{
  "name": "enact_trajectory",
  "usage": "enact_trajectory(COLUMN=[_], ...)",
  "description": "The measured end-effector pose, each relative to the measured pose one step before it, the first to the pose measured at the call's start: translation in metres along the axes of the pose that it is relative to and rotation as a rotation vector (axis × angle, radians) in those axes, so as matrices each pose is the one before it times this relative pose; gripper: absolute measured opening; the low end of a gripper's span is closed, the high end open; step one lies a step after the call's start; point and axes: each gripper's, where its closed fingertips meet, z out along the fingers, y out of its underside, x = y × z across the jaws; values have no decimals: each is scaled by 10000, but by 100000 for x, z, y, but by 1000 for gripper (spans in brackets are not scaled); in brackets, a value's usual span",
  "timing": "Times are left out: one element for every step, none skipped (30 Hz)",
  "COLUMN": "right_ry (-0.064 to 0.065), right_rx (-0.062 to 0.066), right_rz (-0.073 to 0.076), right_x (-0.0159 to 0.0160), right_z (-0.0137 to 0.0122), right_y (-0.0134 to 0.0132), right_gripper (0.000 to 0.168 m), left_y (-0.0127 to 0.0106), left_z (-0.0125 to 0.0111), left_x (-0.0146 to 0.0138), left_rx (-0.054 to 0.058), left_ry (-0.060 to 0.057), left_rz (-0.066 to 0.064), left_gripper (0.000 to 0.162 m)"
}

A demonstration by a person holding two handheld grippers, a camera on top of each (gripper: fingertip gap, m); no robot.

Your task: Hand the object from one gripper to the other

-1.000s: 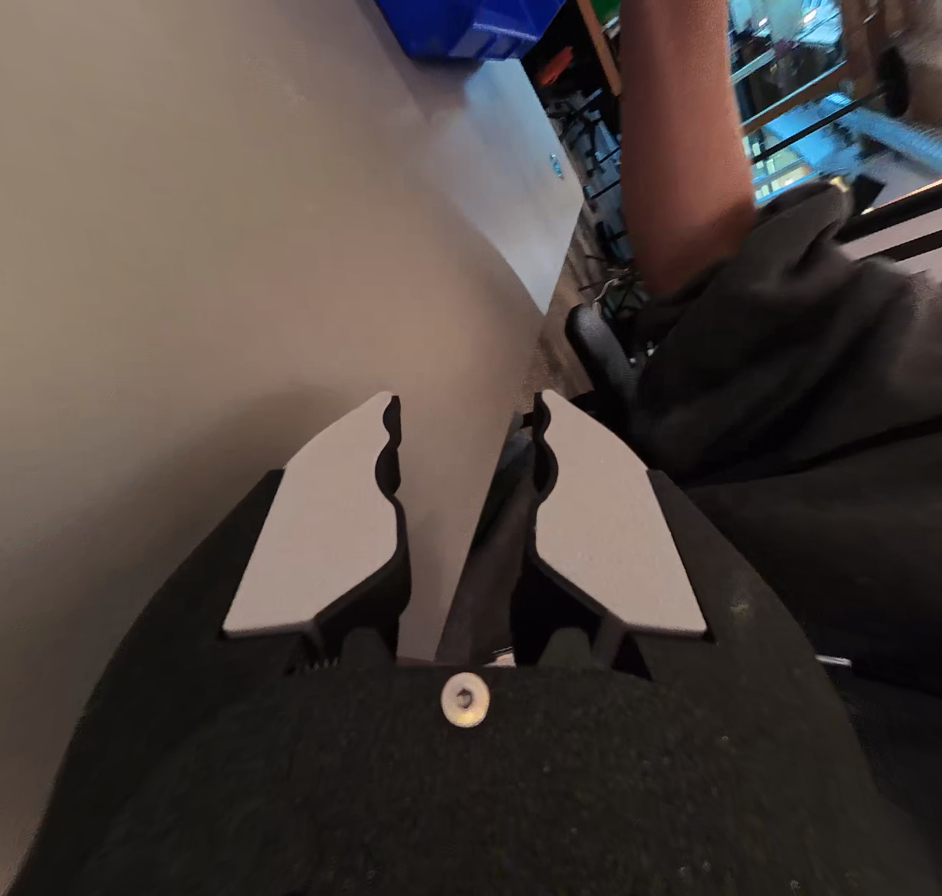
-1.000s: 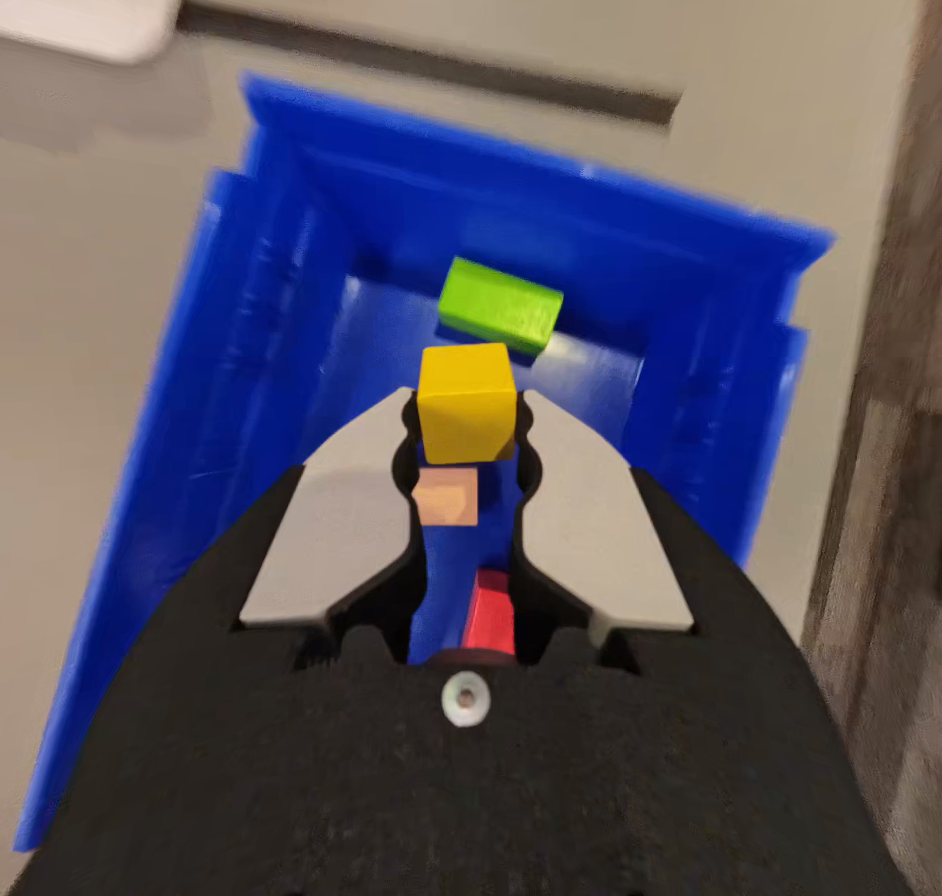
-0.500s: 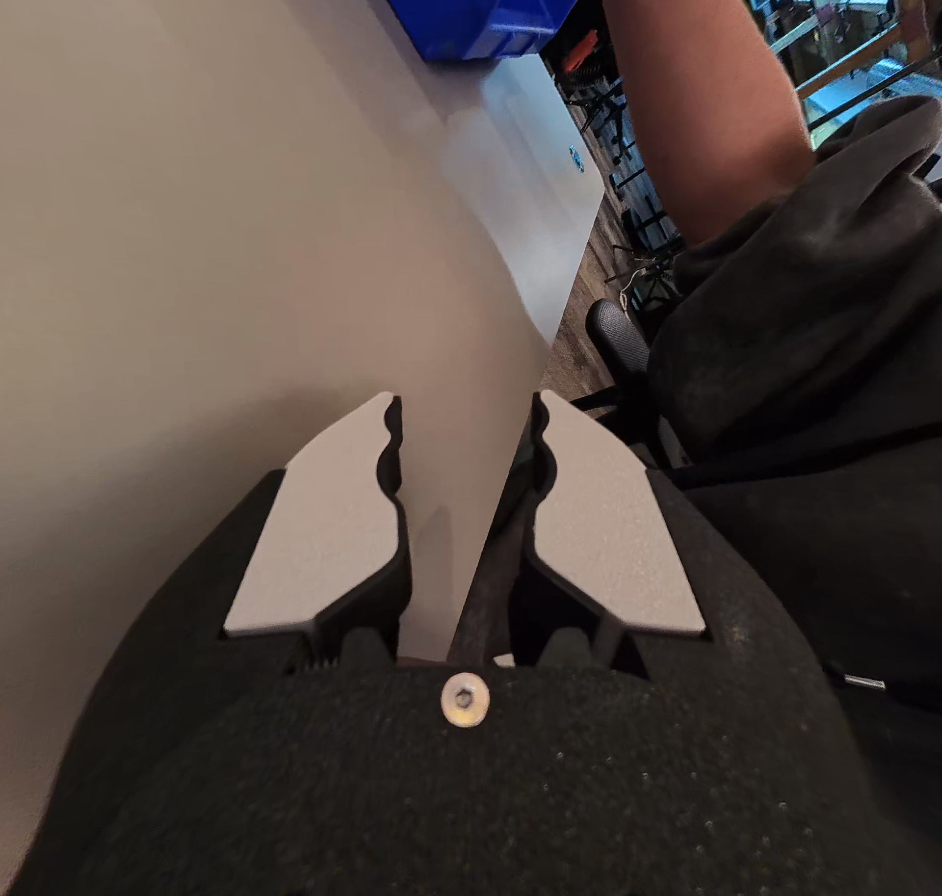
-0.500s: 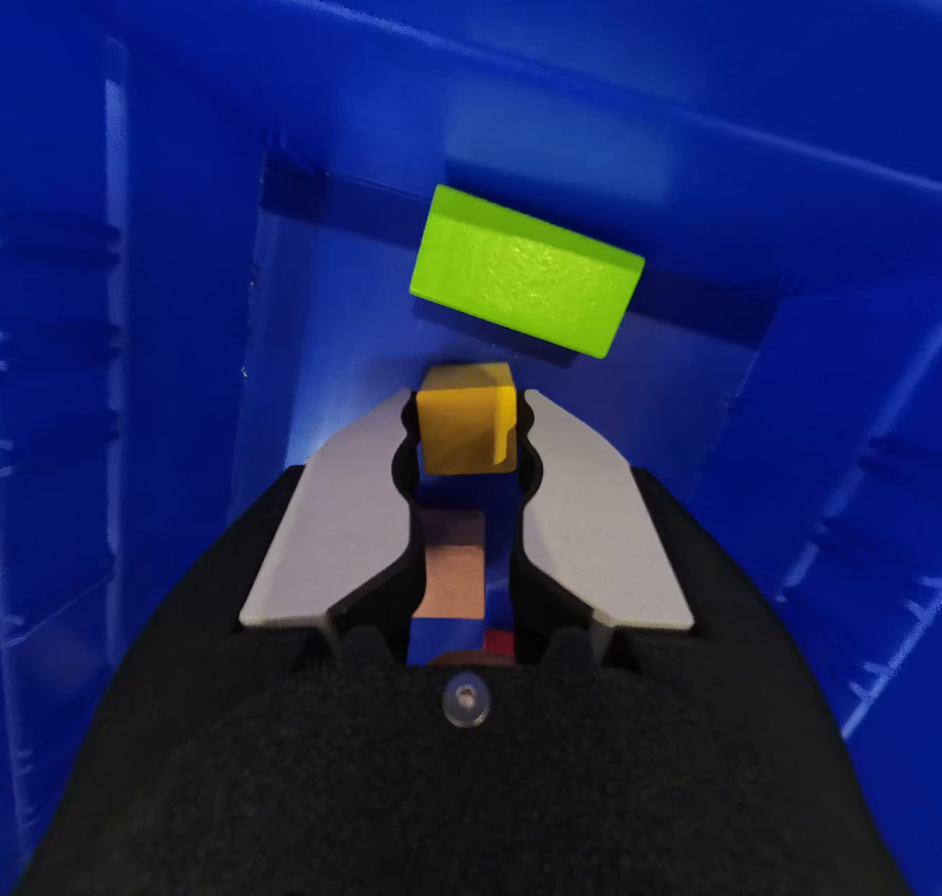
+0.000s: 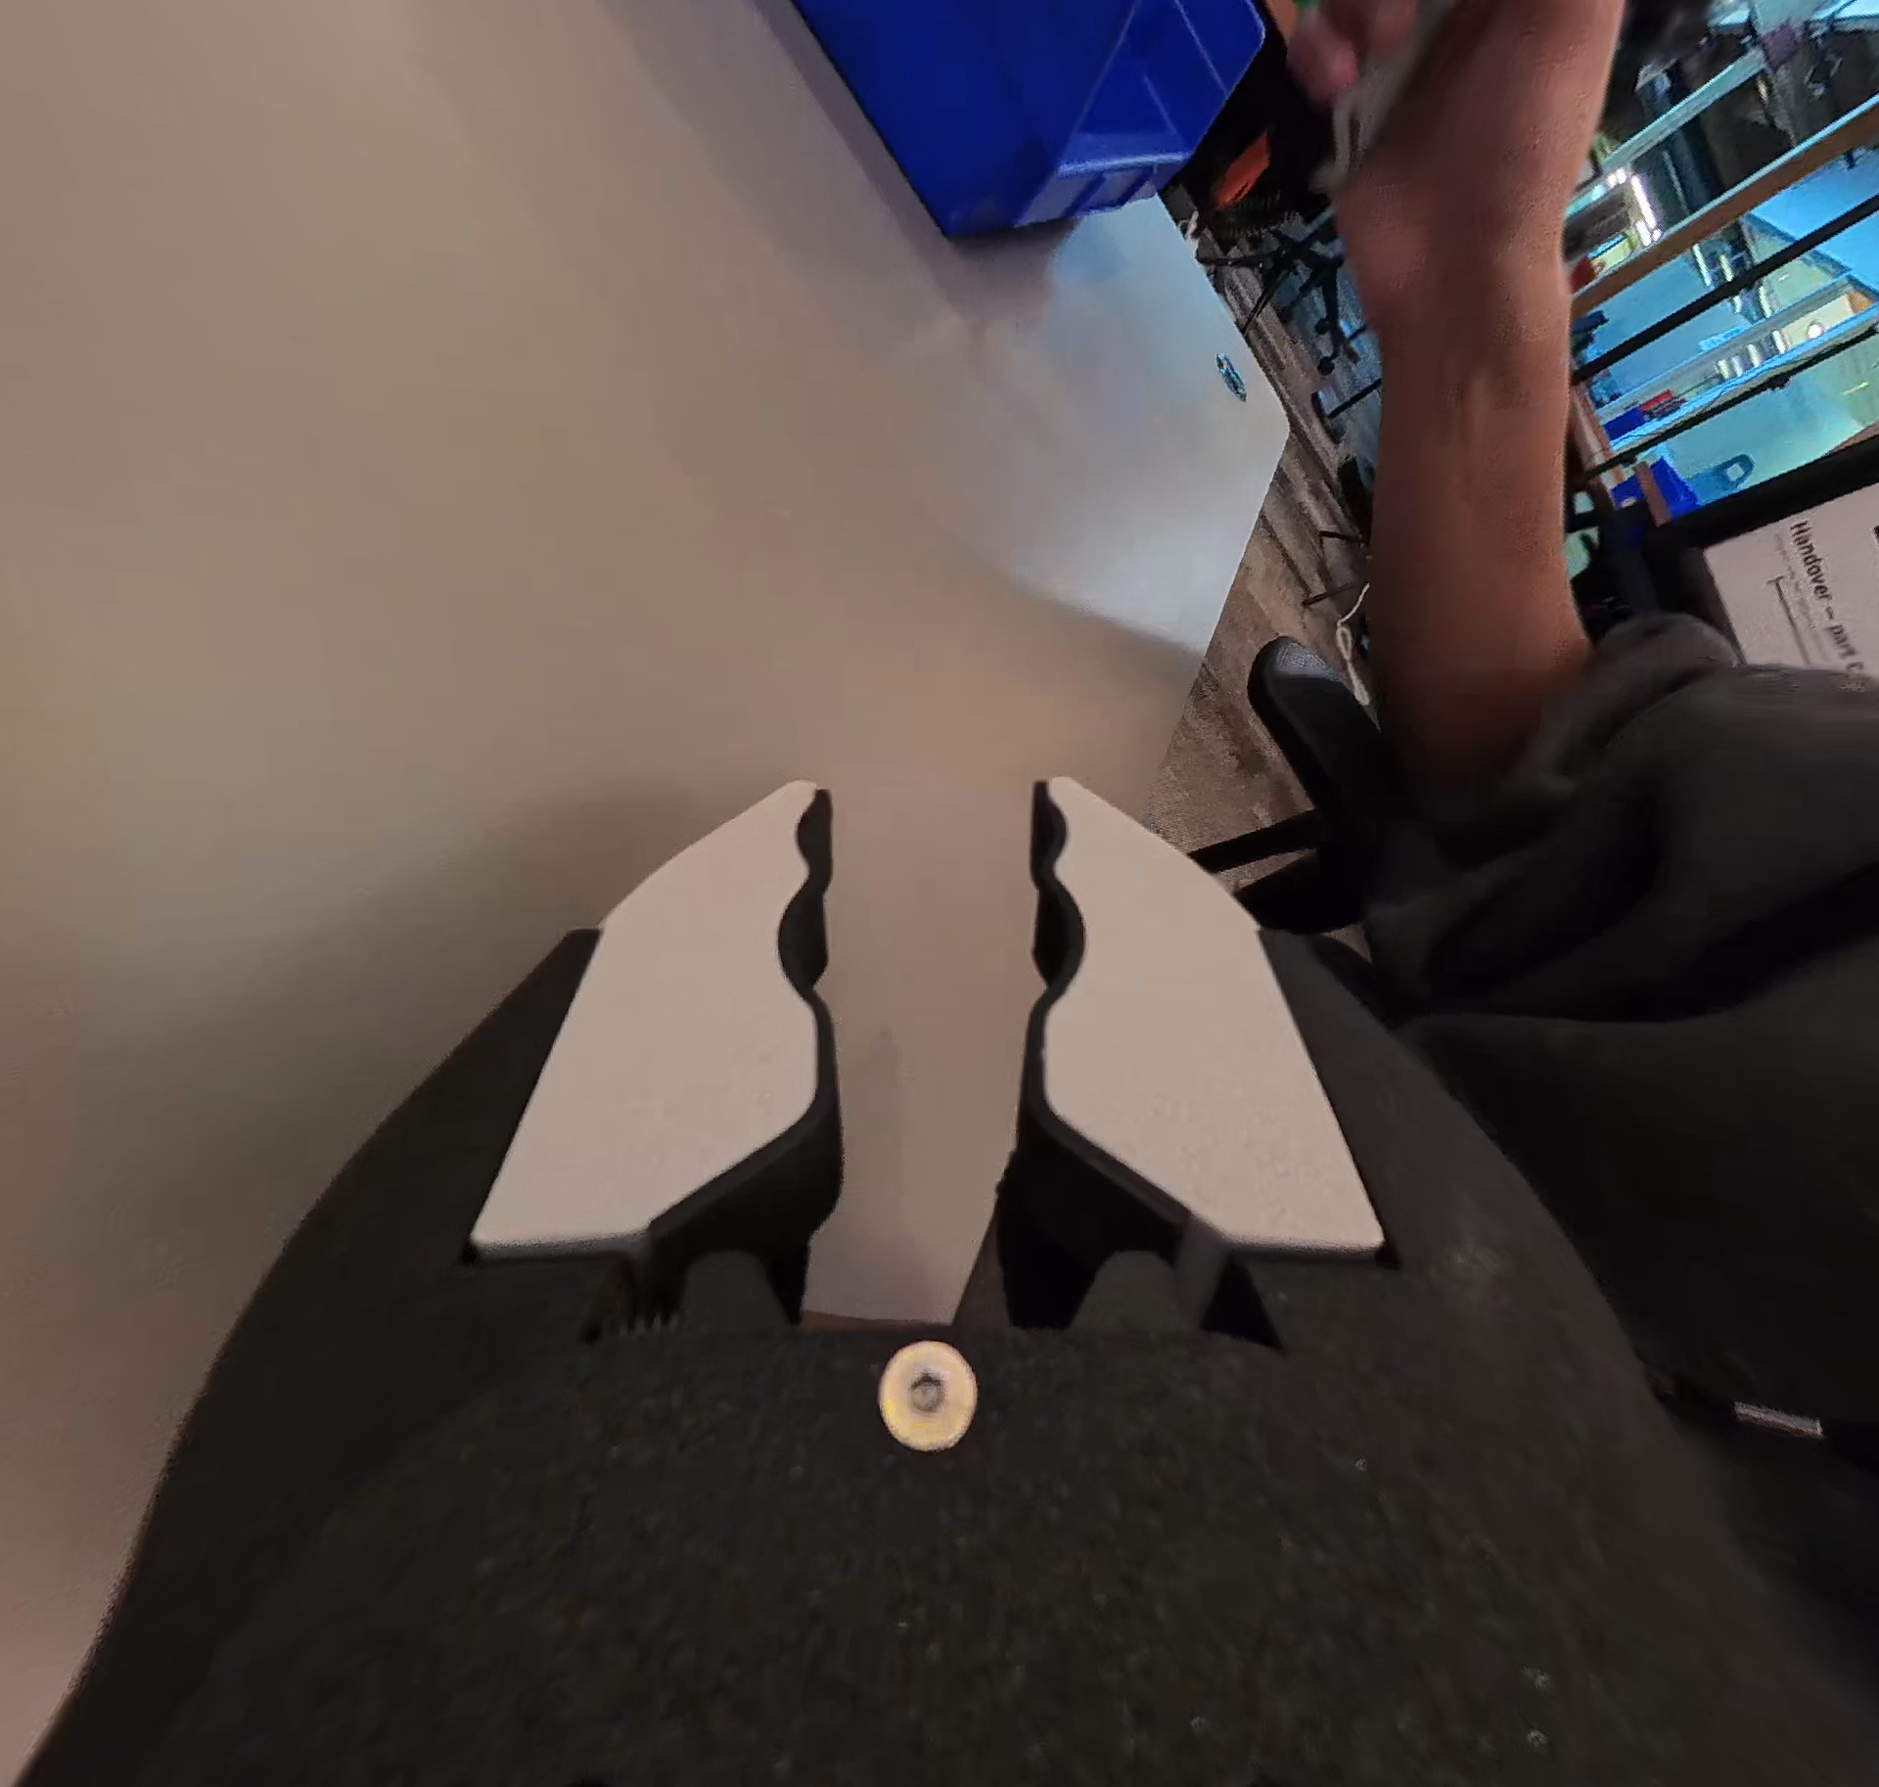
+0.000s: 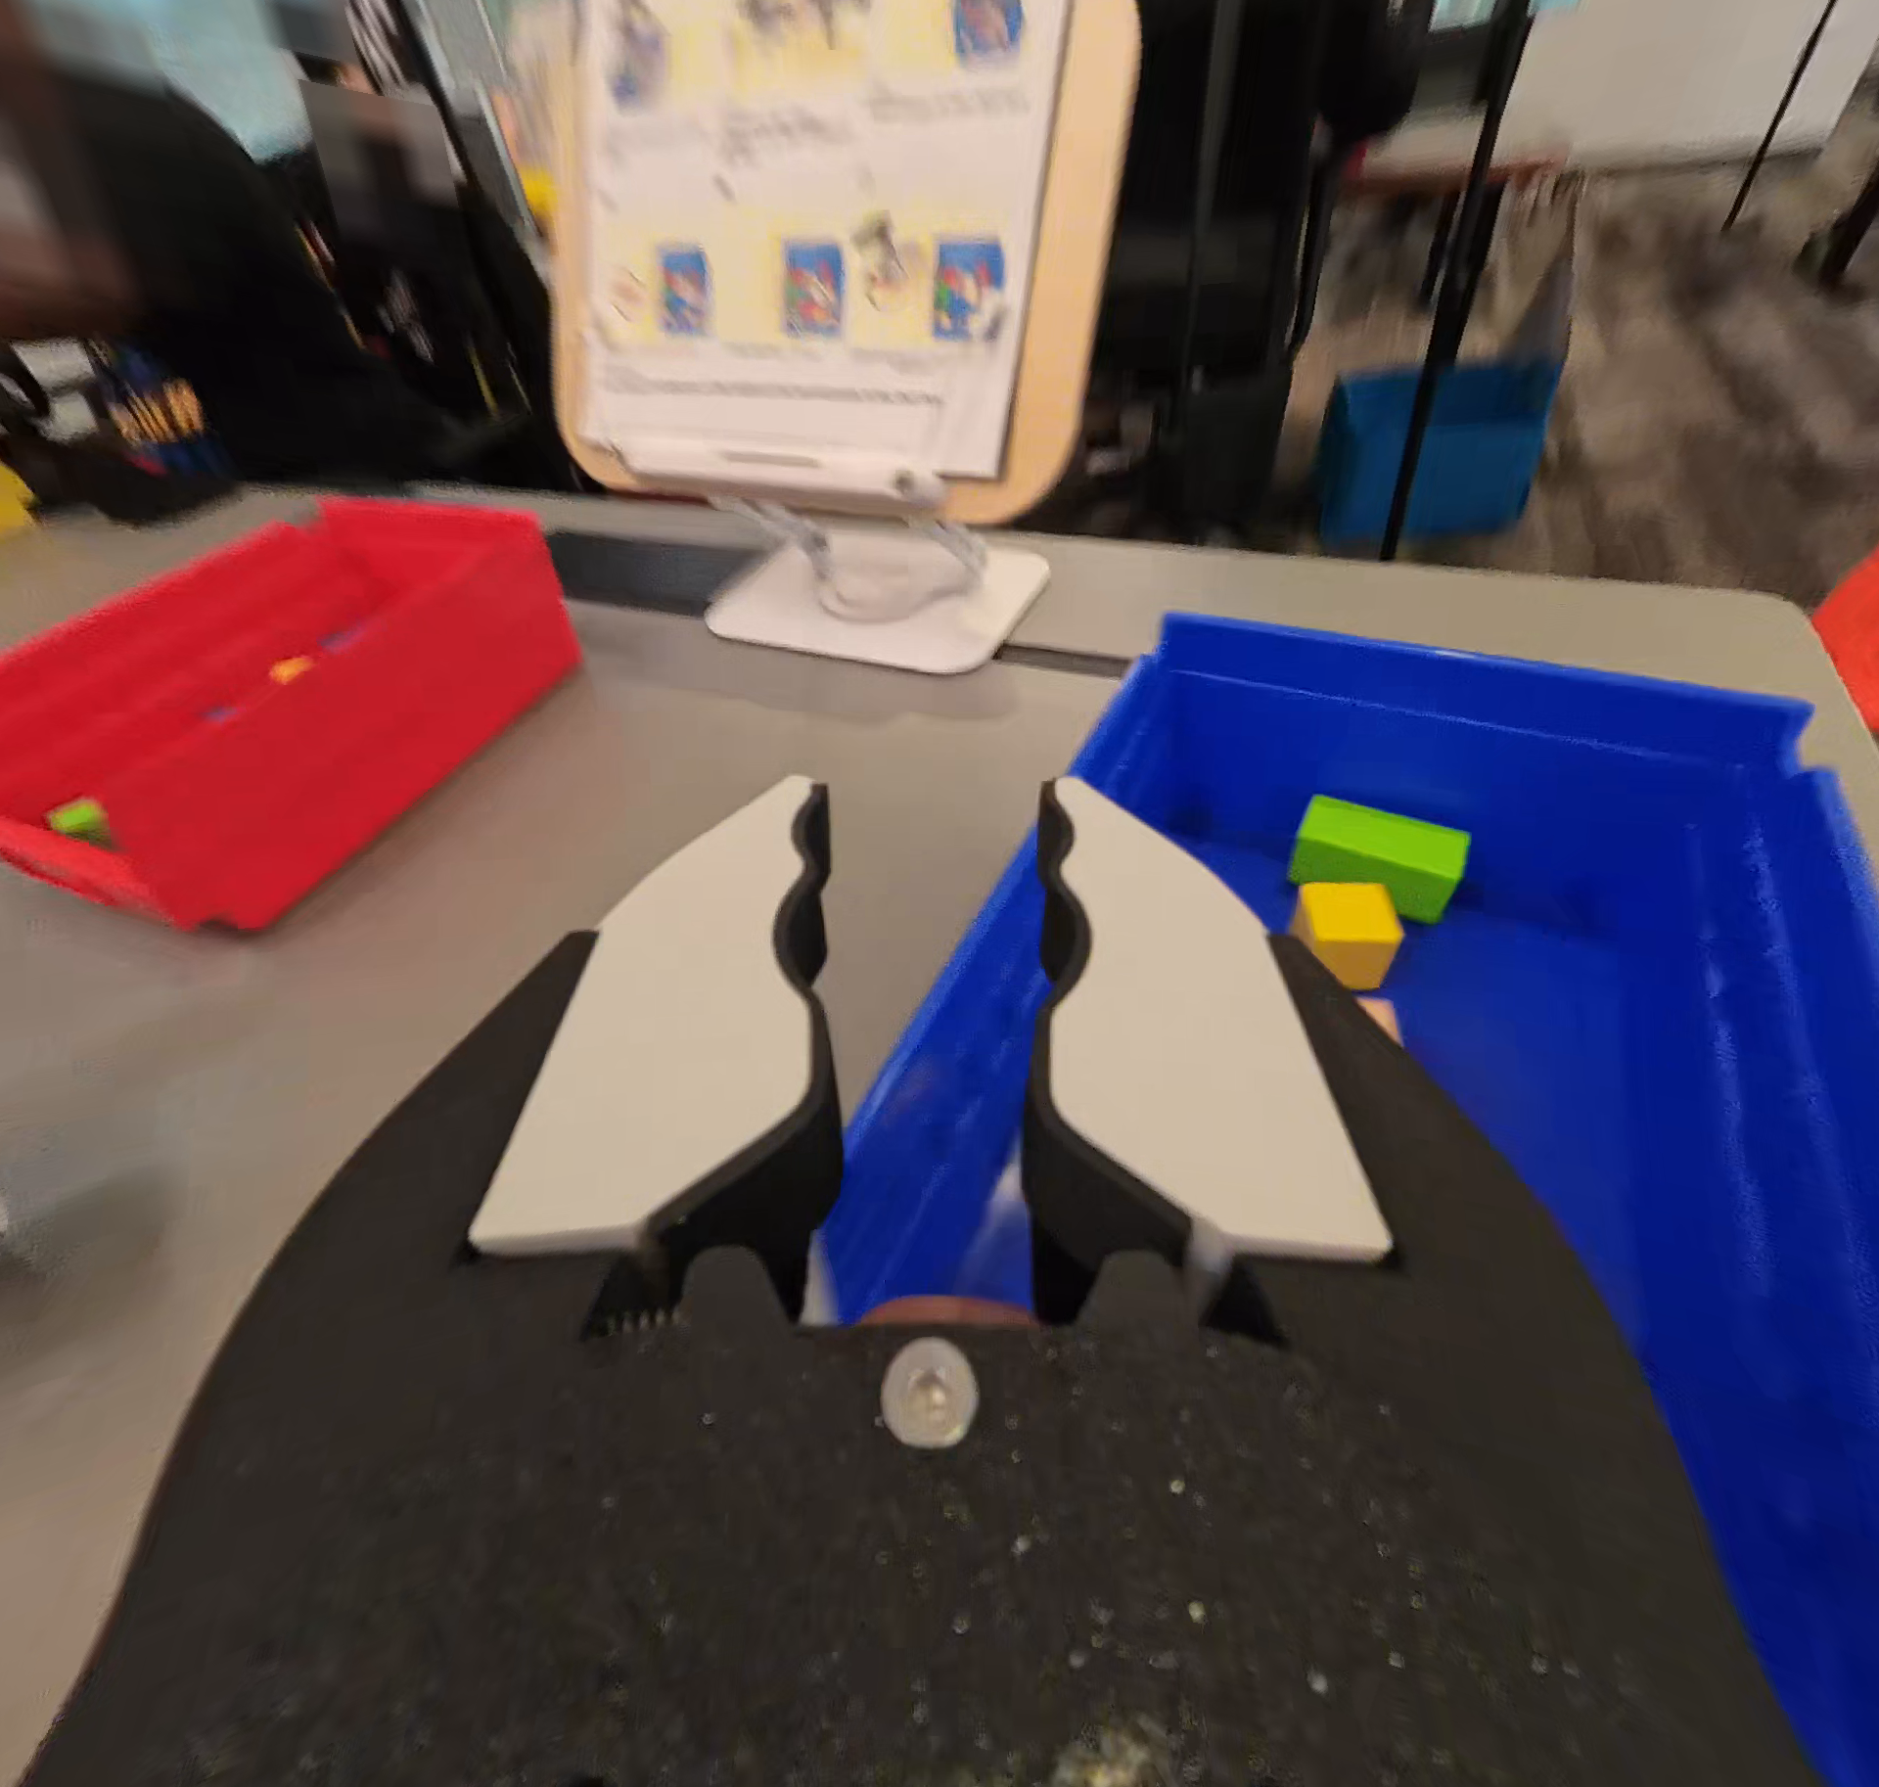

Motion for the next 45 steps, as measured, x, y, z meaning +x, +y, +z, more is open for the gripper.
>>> enact_trajectory(right_ry=[33, -113, -280, -287, -142, -37, -117, -169, -117, -29, 6, 74, 86, 58, 66, 49, 28, -20, -72, -91, -85, -67, -46, -3, 44, 46, 30, -10, -63, -80, -53, -22, 4, 15, 0, -20, -29, -24, -16, -9, -11, -13, -12, -9, -1], right_rx=[641, 314, -100, -476, -511, -348, -213, -323, -382, -248, -117, -46, -24, -67, -31, 10, 0, 11, 34, 21, 23, 53, 25, -39, -70, -75, -62, -39, -16, -4, -21, -62, -86, -72, -65, -49, -14, -6, -27, -25, -21, -21, 10, 19, 8], right_rz=[178, 190, 149, 140, 58, -44, -114, -153, -193, -224, -255, -253, -246, -229, -182, -126, -44, 49, 131, 182, 194, 168, 110, 42, -8, -18, 7, 54, 89, 85, 53, 15, -6, -5, 8, 21, 21, 13, 4, -7, -7, 0, -3, -13, -26], right_x=[-1656, -1696, -1728, -1520, -1112, -800, -780, -703, -502, -278, -152, 6, 60, 35, 67, 58, 73, 30, -10, -9, 5, 36, 64, 111, 169, 171, 147, 92, 9, -31, -10, 34, 61, 69, 33, -4, -27, -28, -25, -25, -40, -45, -54, -58, -56], right_z=[-1740, -1423, -992, -697, -427, -214, 17, 202, 279, 300, 229, 128, 58, 1, -52, -77, -75, -75, -61, -70, -59, -63, -38, -8, 12, 20, 13, 24, 35, 43, 47, 68, 77, 72, 61, 37, 29, 29, 33, 17, 15, -4, -15, -22, -18], right_y=[865, 1102, 1489, 1977, 2004, 1711, 1372, 1186, 908, 488, 176, 42, 11, 80, 56, 31, 17, -26, -68, -47, -69, -92, -10, 93, 175, 199, 155, 81, 18, 14, 66, 135, 179, 146, 121, 72, 19, 13, 45, 42, 41, 27, -19, -45, -23], right_gripper=[41, 41, 42, 42, 43, 43, 43, 43, 43, 43, 44, 43, 43, 43, 43, 43, 43, 43, 43, 43, 43, 43, 43, 43, 43, 43, 43, 43, 43, 43, 43, 43, 43, 43, 43, 43, 43, 43, 43, 43, 43, 43, 43, 43, 43], left_y=[-60, -125, -308, -466, -532, -583, -706, -889, -1143, -1279, -1207, -1100, -1115, -1285, -1530, -1512, -1278, -1042, -977, -783, -522, -357, -340, -343, -325, -242, -168, -218, -266, -304, -273, -177, -84, 2, 145, 183, 192, 131, 30, 55, 177, 157, 153, 146, 106], left_z=[-308, -319, -355, -410, -496, -596, -718, -837, -925, -956, -858, -680, -464, -213, 92, 455, 818, 1029, 1154, 1255, 1273, 1198, 1123, 1023, 903, 817, 717, 598, 482, 381, 331, 337, 388, 463, 532, 524, 445, 322, 126, -49, -105, -241, -399, -575, -763], left_x=[-311, -478, -440, -487, -632, -651, -587, -719, -948, -1246, -1469, -1587, -1752, -2021, -2153, -1981, -1692, -1607, -1543, -1370, -1175, -1071, -860, -441, -252, -335, -477, -521, -440, -285, -135, -32, 25, 20, -56, -75, -122, -60, -23, 37, 85, 164, 187, 265, 463], left_rx=[8, -1, 52, 123, 137, 146, 166, 146, 114, 32, -142, -314, -357, -284, -120, -145, -333, -470, -474, -534, -610, -578, -437, -315, -213, -193, -191, -152, -92, -27, -22, -65, -91, -131, -199, -213, -193, -111, 7, 34, -8, 71, 142, 218, 314], left_ry=[-165, -258, -248, -289, -399, -419, -395, -452, -525, -581, -583, -540, -535, -595, -579, -415, -248, -275, -342, -324, -291, -303, -202, 34, 117, 3, -130, -213, -199, -134, -71, -36, -25, -55, -126, -160, -203, -172, -99, 22, 101, 201, 241, 328, 501], left_rz=[147, 112, 136, 154, 122, 135, 204, 246, 195, 56, -108, -188, -156, -94, -149, -263, -287, -249, -147, -65, -50, -40, -108, -223, -271, -207, -130, -109, -90, -75, -67, -35, -29, -27, -4, 49, 102, 143, 141, 64, 15, -8, -10, -42, -129], left_gripper=[33, 33, 34, 36, 38, 41, 45, 47, 49, 53, 56, 58, 59, 59, 59, 60, 63, 67, 70, 71, 72, 74, 76, 76, 76, 76, 77, 78, 77, 77, 77, 77, 77, 77, 77, 76, 76, 73, 73, 73, 73, 73, 73, 72, 72])
